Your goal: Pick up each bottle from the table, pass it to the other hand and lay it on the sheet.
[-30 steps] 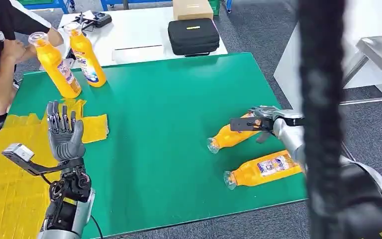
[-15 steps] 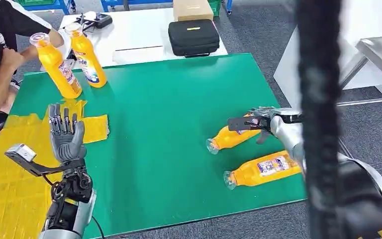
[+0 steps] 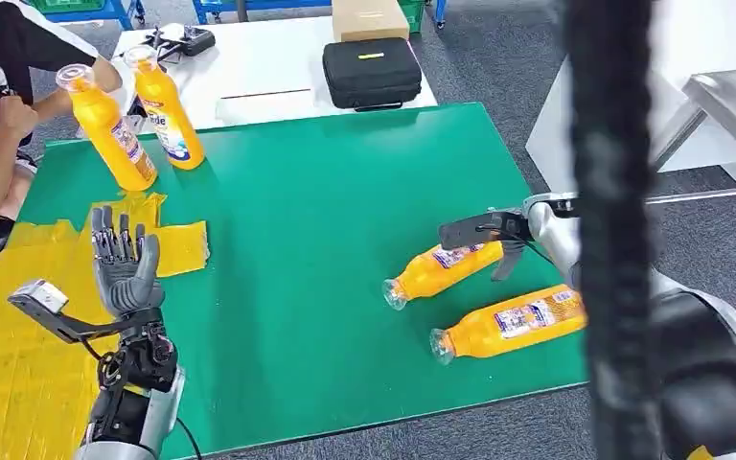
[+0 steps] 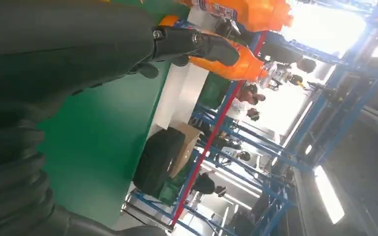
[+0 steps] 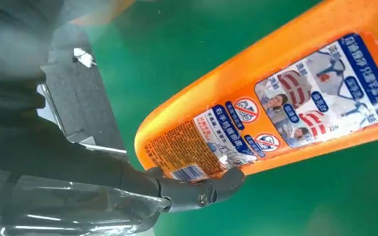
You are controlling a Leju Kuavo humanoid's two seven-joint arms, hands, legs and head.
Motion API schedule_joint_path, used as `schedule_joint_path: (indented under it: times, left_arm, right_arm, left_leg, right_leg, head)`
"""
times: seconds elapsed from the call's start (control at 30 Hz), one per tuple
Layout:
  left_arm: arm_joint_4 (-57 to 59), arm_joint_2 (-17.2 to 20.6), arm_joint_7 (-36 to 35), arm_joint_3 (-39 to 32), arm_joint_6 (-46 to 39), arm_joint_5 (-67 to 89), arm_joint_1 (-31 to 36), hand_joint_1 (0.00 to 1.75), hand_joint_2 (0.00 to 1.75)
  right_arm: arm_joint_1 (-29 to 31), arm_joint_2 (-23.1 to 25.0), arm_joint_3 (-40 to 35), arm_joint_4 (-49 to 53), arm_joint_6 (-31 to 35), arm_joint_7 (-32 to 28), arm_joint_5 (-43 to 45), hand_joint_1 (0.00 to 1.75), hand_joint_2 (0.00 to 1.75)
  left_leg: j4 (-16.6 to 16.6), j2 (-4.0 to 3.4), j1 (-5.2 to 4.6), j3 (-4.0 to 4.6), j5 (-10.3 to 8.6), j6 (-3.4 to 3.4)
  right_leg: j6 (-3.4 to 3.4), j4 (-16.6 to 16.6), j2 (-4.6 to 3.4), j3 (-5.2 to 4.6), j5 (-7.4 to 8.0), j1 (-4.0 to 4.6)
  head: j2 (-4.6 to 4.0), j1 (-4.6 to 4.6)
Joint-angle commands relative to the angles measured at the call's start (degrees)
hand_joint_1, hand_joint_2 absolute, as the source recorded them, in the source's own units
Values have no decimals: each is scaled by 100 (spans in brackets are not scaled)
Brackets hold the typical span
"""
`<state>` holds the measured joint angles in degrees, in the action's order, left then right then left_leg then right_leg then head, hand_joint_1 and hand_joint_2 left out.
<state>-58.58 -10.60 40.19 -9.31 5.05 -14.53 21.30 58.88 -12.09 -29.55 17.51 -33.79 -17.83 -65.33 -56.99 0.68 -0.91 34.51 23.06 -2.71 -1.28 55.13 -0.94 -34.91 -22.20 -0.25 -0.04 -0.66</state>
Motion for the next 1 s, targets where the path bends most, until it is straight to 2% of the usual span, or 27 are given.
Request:
schedule_joint_path:
  times: [0.03,0.4,0.53,0.67,0.87,1.0]
  left_arm:
    - [353,35,-19,-191,-65,-11,137,0,175]
    - [362,29,-19,-200,-76,-4,147,0,175]
    - [388,30,-19,-240,-98,-11,146,0,175]
    - [391,39,-19,-348,-116,-9,100,0,175]
    - [388,69,-19,-481,-76,2,15,0,175]
    - [437,65,-19,-501,-86,13,19,0,175]
  right_arm:
    - [-77,108,-459,-200,201,22,-9,0,175]
    - [-80,114,-512,-202,201,2,-26,0,175]
    - [-58,130,-672,-110,542,94,-98,0,175]
    - [78,269,-873,26,1149,236,-133,0,175]
    - [213,294,-1016,387,1393,206,-52,0,175]
    - [146,217,-1113,594,1533,318,-50,0,175]
  left_leg:
    - [1,-1,9,-9,5,29]
    - [4,0,6,-8,4,20]
    - [-3,-3,11,-6,9,40]
    - [2,-8,4,-3,4,20]
    - [-5,-24,0,13,13,25]
    - [-4,-5,3,23,12,22]
  right_leg:
    - [5,-5,14,12,-4,9]
    - [3,-7,10,13,-4,5]
    - [7,-1,15,13,-8,10]
    - [4,-2,-1,4,-1,3]
    - [3,11,-15,-15,-7,-1]
    - [2,8,0,-19,-10,2]
  head:
    - [0,0]
    - [0,0]
    - [0,0]
    - [0,-2]
    - [0,-2]
    - [0,-2]
